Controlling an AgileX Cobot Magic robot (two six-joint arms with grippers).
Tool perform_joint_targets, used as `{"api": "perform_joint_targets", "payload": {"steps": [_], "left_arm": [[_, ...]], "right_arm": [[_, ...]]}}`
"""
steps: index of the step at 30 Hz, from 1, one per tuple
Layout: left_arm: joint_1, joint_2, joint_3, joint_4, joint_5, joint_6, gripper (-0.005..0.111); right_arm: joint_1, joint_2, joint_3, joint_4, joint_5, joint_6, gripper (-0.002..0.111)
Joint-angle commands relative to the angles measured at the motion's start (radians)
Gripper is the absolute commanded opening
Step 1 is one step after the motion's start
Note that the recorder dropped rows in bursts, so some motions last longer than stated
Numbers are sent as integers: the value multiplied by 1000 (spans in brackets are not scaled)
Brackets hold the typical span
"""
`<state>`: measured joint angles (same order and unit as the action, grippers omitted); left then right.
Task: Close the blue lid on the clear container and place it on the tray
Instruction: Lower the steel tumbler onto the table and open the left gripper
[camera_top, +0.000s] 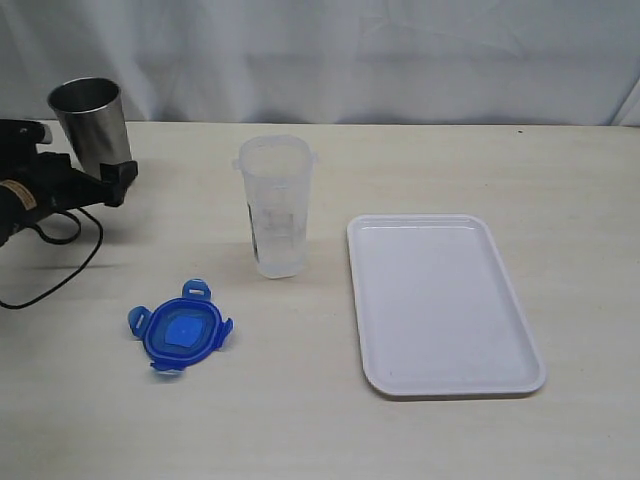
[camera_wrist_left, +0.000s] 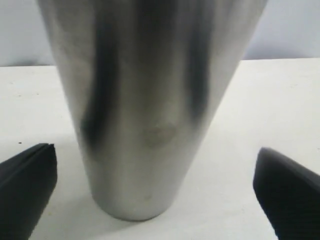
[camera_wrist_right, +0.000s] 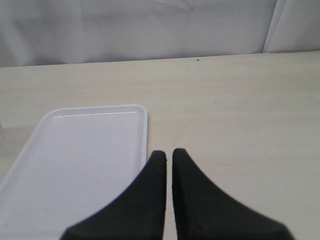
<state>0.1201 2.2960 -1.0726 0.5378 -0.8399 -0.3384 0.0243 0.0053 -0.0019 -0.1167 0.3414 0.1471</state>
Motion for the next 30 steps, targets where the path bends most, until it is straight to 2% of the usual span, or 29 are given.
{"api": "perform_joint_targets", "payload": {"steps": [1,6,19,26,30], "left_arm": [[36,-47,75,-10,-70,-4,105],[64,-96,164,-8,-80,-6,105],[65,-296,410,0,-65,-6,105],[65,-518,489,0,98,-9,105],[65,-652,493,-2,308,-9,105]], "right_arm": [[2,-5,2,4,1,3,5],[2,-5,2,4,1,3,5],[2,-5,2,4,1,3,5],[2,-5,2,4,1,3,5],[2,-5,2,4,1,3,5]]}}
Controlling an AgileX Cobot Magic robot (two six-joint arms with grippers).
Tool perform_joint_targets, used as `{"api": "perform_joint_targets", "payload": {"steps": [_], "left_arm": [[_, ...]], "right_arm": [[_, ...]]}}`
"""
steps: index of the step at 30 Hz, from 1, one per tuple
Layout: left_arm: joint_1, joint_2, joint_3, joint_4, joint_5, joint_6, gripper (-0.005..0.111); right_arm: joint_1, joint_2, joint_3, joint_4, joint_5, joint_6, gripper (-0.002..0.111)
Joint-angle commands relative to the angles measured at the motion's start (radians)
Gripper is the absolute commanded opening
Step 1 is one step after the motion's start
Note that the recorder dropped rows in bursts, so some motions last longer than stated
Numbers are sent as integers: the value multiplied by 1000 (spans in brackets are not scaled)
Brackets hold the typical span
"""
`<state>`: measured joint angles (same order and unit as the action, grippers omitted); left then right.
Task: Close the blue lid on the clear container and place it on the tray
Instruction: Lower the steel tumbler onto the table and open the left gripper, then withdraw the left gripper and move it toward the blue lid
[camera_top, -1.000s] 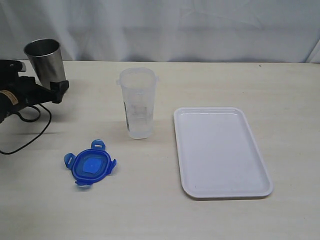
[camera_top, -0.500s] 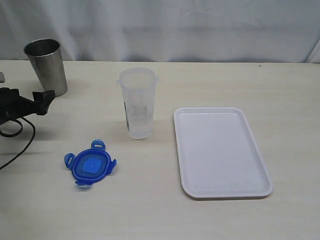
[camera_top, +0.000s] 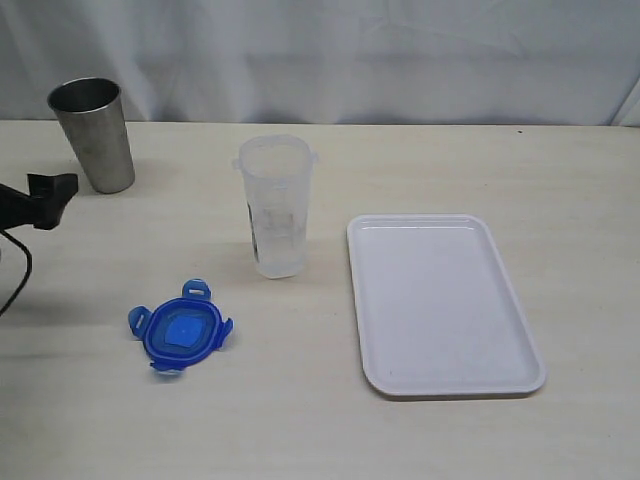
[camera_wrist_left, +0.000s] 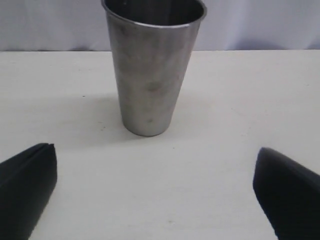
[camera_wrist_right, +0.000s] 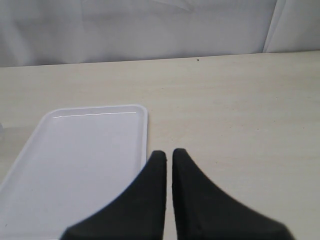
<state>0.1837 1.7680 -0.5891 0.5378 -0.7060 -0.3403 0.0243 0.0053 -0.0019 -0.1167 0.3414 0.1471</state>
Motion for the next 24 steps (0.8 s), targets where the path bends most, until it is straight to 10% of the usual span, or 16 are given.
{"api": "perform_joint_targets", "payload": {"steps": [1,16,24], "left_arm": [[1,-162,10,-14,231,-7,105],[1,-422,-205,-168,1382,44,105],[1,-422,-236,-637,1521,501,105]], "right_arm": [[2,-5,2,4,1,3,5],[2,-5,2,4,1,3,5],[2,-5,2,4,1,3,5]]}}
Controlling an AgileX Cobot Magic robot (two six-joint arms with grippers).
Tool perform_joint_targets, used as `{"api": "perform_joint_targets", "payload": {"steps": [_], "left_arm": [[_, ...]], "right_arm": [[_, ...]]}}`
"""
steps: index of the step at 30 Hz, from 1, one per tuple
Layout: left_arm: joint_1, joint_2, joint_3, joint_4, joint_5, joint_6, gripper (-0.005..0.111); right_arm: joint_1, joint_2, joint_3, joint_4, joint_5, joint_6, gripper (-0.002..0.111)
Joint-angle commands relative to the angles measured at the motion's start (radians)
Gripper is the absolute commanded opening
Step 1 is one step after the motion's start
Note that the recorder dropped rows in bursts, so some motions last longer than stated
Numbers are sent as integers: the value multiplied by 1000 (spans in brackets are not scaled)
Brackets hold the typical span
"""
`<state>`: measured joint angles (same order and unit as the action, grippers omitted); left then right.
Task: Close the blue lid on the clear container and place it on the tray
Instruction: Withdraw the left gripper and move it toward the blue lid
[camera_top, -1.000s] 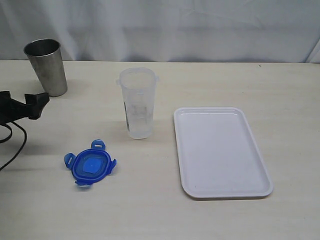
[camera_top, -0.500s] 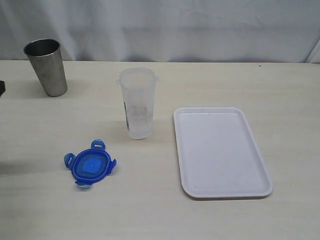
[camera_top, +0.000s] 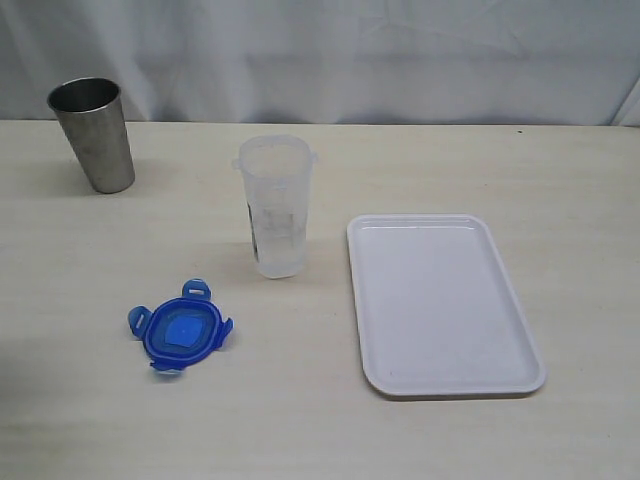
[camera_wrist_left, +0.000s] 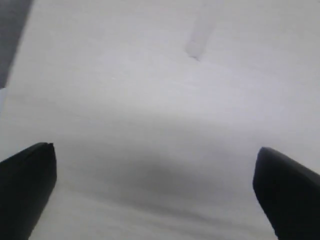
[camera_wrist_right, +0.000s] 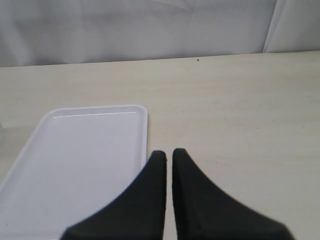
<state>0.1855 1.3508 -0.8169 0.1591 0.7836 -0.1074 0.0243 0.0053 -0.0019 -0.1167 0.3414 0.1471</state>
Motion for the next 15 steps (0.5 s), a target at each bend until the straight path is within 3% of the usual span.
{"api": "perform_joint_targets", "payload": {"steps": [1,5,9,15], "left_arm": [[-1,-5,-8,-316,31,348,105],[-1,-5,-8,-457,30,470,105],[-3,-3,-4,-462,29,465,105],[-83,-1,7,-448,-29,441,105]], "right_arm": [[2,-5,2,4,1,3,5],[2,-5,2,4,1,3,5],[2,-5,2,4,1,3,5],[2,-5,2,4,1,3,5]]}}
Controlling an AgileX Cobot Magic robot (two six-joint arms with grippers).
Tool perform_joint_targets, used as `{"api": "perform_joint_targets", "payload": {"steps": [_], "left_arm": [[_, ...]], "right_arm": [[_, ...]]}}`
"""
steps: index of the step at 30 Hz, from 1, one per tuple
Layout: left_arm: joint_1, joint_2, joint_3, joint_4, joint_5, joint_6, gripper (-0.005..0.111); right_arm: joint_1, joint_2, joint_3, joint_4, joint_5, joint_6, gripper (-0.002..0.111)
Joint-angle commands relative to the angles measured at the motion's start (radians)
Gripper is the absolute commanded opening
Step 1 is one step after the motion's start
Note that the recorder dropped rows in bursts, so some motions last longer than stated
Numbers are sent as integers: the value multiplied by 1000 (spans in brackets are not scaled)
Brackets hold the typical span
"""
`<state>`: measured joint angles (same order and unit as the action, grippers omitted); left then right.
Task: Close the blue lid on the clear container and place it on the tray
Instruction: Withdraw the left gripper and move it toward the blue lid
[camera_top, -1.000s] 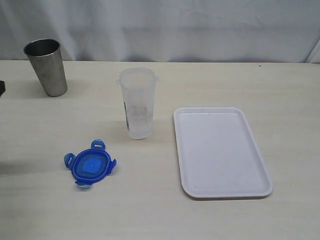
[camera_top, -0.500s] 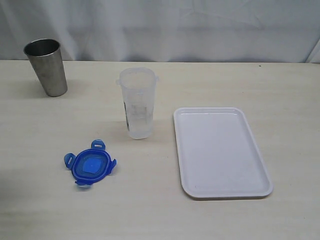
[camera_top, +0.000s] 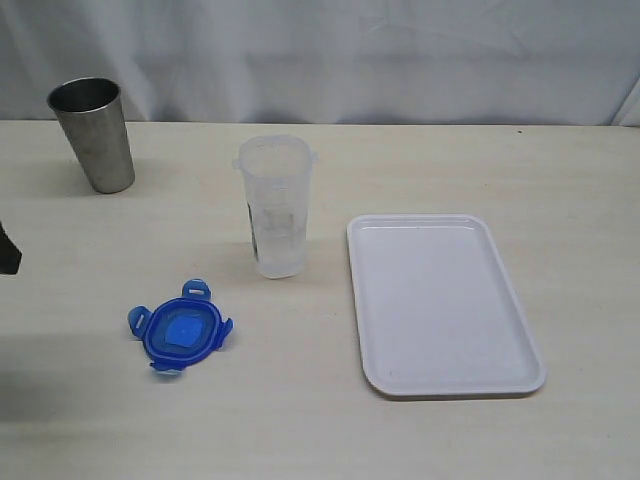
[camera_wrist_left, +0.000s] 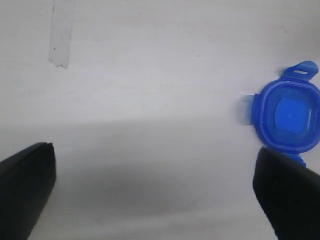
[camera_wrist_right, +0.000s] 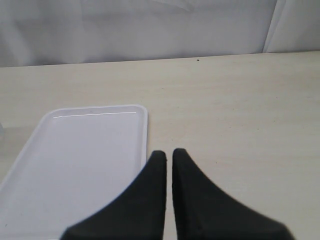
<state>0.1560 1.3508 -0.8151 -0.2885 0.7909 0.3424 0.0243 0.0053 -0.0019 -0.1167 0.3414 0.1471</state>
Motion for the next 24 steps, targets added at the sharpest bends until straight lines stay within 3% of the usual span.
{"api": "perform_joint_targets", "payload": {"steps": [1,7,13,16,24], "left_arm": [[-71,-1,5,-1,-43,-9,105],[-147,20,5,0,-42,-35,102],[-184,36,5,-3,-40,-43,71],[-194,43,5,-64,-22,-40,62],[-197,212,5,-119,-12,-44,59]], "right_arm": [[2,-5,2,4,1,3,5],[2,-5,2,4,1,3,5],[2,-5,2,4,1,3,5],[2,-5,2,4,1,3,5],[2,-5,2,4,1,3,5]]}}
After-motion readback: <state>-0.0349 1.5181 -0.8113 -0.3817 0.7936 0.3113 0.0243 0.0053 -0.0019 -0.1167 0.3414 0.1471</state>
